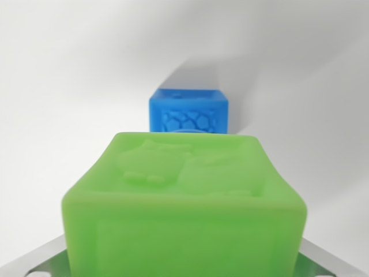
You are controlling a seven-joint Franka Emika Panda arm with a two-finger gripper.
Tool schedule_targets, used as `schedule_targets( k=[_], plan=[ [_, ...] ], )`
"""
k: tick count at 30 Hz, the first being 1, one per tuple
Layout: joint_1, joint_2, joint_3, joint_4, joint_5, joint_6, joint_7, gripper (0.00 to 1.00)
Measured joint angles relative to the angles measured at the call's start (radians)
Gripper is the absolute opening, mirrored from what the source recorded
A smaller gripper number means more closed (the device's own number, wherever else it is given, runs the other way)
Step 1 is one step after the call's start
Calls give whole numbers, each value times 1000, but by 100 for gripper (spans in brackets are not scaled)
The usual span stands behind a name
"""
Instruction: Stack cube
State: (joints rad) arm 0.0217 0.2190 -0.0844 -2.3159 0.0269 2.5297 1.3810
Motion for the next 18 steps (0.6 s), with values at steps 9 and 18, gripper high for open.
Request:
schedule_targets(
  k=[9, 18],
  plan=[
    [0, 49, 2, -2, 8, 51, -6, 0],
    [0, 96, 4, -2, 17, 98, -11, 0]
  ],
)
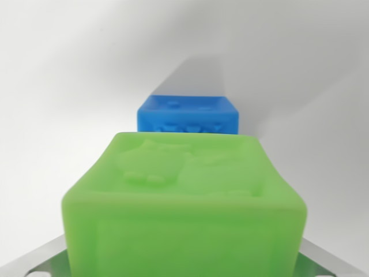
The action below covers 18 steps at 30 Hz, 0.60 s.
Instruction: Stack cube
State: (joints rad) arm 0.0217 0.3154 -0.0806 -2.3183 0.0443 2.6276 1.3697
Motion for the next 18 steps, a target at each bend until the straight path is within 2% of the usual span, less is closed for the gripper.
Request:
schedule_targets(
  k=[18],
  plan=[
    [-5, 65, 7, 5, 9, 60, -7, 0]
  ],
)
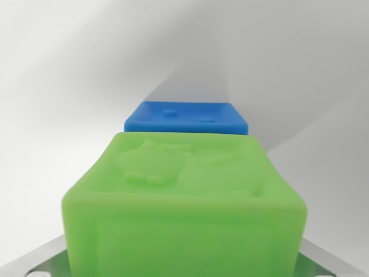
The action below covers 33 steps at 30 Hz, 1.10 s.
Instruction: Stack cube
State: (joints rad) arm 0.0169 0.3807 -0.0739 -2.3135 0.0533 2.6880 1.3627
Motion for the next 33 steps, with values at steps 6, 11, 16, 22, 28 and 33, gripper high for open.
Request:
schedule_targets(
  k=[6, 11, 16, 22, 28, 33],
  plan=[
    [-3, 13, 3, 3, 0, 10, -1, 0],
    [-4, 20, 4, 4, 1, 17, -1, 0],
    [-4, 23, 5, 4, 1, 19, -1, 100],
    [-5, 23, 6, 5, 1, 20, -1, 100],
    [-5, 23, 6, 5, 1, 20, -1, 100],
    [-5, 23, 6, 5, 1, 20, -1, 100]
  ],
)
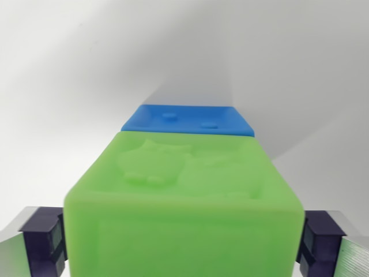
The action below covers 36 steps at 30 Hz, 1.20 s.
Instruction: Stack cube
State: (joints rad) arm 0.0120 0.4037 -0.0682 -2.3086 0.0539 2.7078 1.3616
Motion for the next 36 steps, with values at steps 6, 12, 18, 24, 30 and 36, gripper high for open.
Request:
schedule_targets(
  k=[6, 12, 18, 24, 30, 36],
  plan=[
    [0, 0, 0, 0, 0, 0, 0, 100],
    [0, 0, 0, 0, 0, 0, 0, 100],
    [0, 0, 0, 0, 0, 0, 0, 100],
    [1, -11, -1, 0, 0, -8, 0, 100],
    [2, -41, -3, -4, -2, -33, 2, 100],
    [2, -78, -5, -8, -7, -66, 5, 100]
  ],
)
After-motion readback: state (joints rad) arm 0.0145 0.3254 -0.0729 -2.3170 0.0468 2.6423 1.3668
